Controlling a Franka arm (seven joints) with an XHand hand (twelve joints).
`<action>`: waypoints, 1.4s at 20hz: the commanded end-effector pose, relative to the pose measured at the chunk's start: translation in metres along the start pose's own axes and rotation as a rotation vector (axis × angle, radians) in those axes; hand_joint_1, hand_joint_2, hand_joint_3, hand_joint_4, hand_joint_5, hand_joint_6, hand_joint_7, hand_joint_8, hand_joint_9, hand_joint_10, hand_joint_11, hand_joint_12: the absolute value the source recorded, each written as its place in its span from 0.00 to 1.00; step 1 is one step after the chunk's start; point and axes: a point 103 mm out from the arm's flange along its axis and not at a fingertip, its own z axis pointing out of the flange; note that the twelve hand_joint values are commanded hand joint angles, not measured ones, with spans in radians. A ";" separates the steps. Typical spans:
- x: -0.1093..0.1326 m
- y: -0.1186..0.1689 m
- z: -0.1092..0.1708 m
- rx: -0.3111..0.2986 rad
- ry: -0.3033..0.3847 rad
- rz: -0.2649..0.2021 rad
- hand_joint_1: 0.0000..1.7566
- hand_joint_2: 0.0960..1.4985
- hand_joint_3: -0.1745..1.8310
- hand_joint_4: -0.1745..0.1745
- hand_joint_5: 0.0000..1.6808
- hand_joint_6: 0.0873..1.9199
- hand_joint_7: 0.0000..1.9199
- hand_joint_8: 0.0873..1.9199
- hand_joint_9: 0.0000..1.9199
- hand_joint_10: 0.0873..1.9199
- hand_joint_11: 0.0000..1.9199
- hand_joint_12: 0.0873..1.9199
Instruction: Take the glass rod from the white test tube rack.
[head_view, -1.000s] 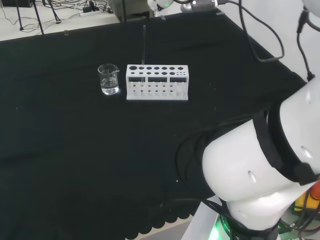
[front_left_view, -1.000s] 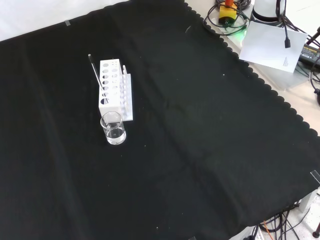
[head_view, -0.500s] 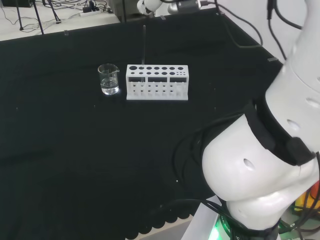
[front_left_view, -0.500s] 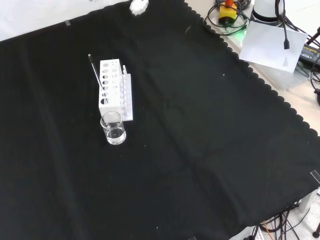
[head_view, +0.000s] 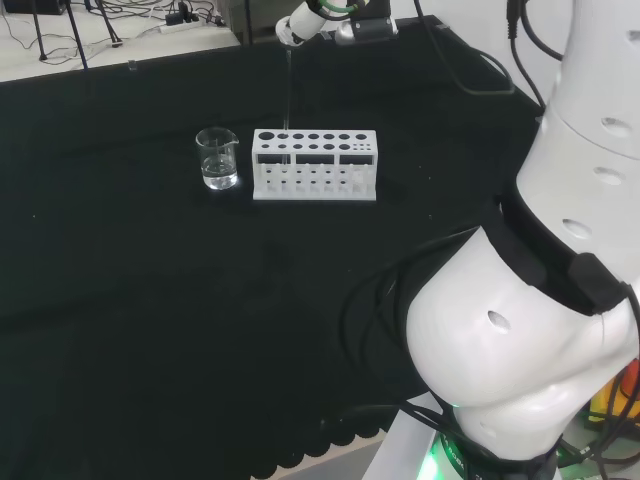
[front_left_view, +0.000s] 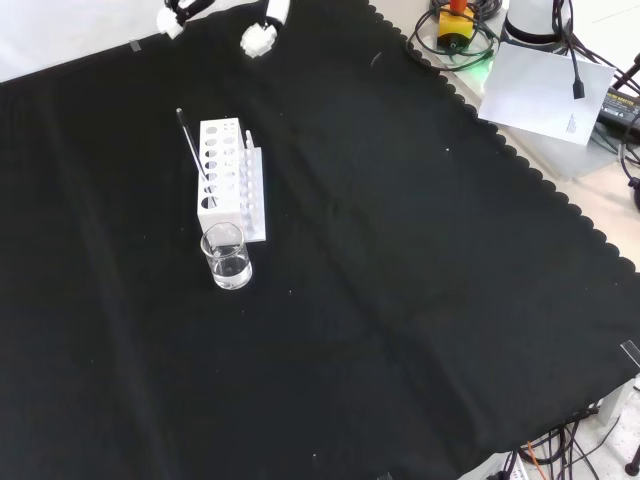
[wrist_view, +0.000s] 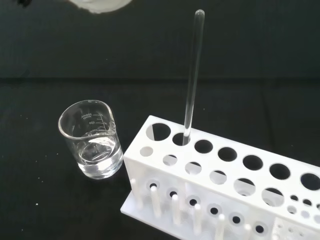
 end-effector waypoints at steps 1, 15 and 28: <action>0.001 0.054 0.069 0.025 0.053 -0.092 0.41 0.50 0.41 0.08 0.11 0.00 0.08 0.45 0.14 0.44 0.00 0.72; -0.018 0.084 0.086 0.095 0.054 -0.057 0.40 0.53 0.41 0.05 0.14 0.00 0.12 0.45 0.22 0.44 0.03 0.74; -0.026 0.107 0.098 0.091 0.082 -0.059 0.42 0.56 0.40 0.00 0.28 0.02 0.34 0.45 0.43 0.41 0.21 0.69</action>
